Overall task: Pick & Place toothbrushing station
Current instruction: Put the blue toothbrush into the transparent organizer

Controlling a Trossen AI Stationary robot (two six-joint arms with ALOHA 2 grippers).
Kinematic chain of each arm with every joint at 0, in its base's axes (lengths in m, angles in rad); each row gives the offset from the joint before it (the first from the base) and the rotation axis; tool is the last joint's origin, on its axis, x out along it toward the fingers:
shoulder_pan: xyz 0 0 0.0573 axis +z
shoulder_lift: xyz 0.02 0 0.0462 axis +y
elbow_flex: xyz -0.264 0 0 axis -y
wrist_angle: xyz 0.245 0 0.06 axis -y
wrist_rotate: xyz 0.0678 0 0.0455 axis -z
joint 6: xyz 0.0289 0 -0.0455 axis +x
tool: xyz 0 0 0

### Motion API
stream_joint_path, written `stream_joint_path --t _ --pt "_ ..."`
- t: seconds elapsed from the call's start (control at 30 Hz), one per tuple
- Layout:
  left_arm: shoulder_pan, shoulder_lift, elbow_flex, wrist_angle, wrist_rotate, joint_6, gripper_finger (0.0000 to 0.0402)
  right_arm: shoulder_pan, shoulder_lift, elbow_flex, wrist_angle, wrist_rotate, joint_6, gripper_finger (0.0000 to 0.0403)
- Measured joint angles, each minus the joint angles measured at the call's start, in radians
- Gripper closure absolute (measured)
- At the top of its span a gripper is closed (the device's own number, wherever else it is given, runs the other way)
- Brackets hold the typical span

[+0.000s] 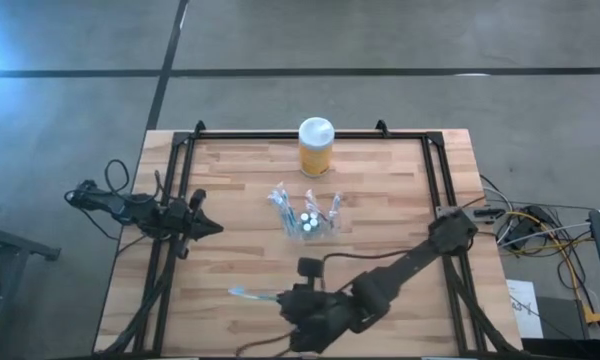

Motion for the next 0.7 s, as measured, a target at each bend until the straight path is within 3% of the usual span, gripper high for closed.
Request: stream_joint_path --t 0.1,0.2,0.33,0.43,0.6,0.7 --pt "0.000 0.000 -0.003 0.023 0.011 -0.003 0.0381 0.003 -0.050 -0.043 0.025 0.074 -0.123 0.0384" --pt "0.000 0.000 -0.003 0.038 0.017 -0.007 0.0381 -0.002 -0.098 -0.145 0.026 0.208 -0.139 0.0384" --pt "0.000 0.000 -0.003 0.039 0.018 -0.008 0.0381 -0.019 -0.192 -0.355 0.159 0.209 -0.124 0.0384" --pt "0.000 0.000 -0.003 0.038 0.018 -0.016 0.0381 -0.024 -0.275 -0.553 0.407 0.110 -0.203 0.0384" --pt "0.000 0.005 -0.008 0.046 0.018 -0.050 0.0381 -0.026 -0.382 -0.933 1.086 -0.064 -0.457 0.0384" --pt "0.000 0.006 -0.031 0.065 0.018 -0.048 0.0381 -0.035 -0.407 -1.136 1.356 -0.076 -0.498 0.0384"
